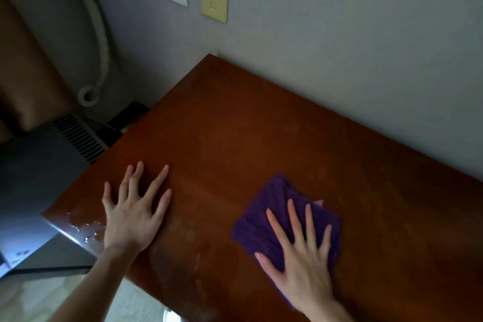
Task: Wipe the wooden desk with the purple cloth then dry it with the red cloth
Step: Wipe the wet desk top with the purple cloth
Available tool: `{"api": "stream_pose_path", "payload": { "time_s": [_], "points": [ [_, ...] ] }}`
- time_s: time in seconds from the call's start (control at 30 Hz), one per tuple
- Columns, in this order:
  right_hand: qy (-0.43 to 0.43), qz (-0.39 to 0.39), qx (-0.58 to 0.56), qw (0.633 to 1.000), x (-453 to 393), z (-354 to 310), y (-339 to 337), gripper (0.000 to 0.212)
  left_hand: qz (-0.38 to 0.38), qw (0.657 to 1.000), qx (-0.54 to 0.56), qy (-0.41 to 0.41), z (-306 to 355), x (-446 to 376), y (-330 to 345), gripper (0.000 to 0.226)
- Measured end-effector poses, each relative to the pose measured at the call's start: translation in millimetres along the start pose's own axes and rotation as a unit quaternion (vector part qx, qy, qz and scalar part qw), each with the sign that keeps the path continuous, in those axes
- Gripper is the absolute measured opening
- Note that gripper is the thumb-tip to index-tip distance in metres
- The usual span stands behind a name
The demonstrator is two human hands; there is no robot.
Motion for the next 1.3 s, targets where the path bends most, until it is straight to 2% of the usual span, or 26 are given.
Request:
{"api": "stream_pose_path", "payload": {
  "time_s": [0.13, 0.3, 0.5, 0.67, 0.83, 0.97, 1.1, 1.3],
  "points": [
    [-0.001, -0.026, -0.033, 0.999, -51.0, 13.0, -2.6, 0.089, -0.002, 1.000, -0.008, 0.001, -1.3, -2.5, 1.8, 0.058],
    [0.009, -0.040, -0.050, 0.998, -236.6, 23.8, -0.9, 0.094, 0.007, 1.000, -0.017, 0.001, 0.5, -2.0, 0.9, 0.057],
    [-0.077, -0.058, -0.051, 0.994, -424.9, -48.6, -1.1, 0.093, 0.020, 1.000, -0.015, 0.016, -1.1, -2.8, 3.4, 0.058],
    [-0.074, -0.053, -0.058, 0.994, -493.9, -110.7, -2.3, 0.090, 0.030, 0.999, 0.004, 0.020, -0.9, -2.7, 3.3, 0.059],
    [-0.097, -0.052, -0.048, 0.993, -479.5, -118.1, 0.4, 0.080, 0.027, 0.999, 0.015, 0.020, -1.3, -3.5, 1.8, 0.058],
    [-0.131, -0.053, -0.052, 0.989, -429.3, -123.7, 1.8, 0.076, 0.023, 0.999, 0.018, 0.017, -2.2, -3.5, 1.5, 0.056],
    [-0.168, -0.037, -0.060, 0.983, -325.7, -125.1, 2.8, 0.080, 0.032, 0.999, 0.030, 0.010, -3.3, -4.0, 1.4, 0.057],
    [-0.154, -0.014, -0.049, 0.987, -159.3, -117.5, 7.9, 0.082, 0.073, 0.995, 0.060, -0.033, -7.4, -4.0, 0.7, 0.065]
  ]
}}
Point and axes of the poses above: each hand's wrist, its own x-axis away from the middle knuckle, its own y-axis out of the palm, z = x × y, the point moved 5 cm from there along -x, towards the middle knuckle, and after that the axes turned 4 degrees about z, right-handed, at the moved point
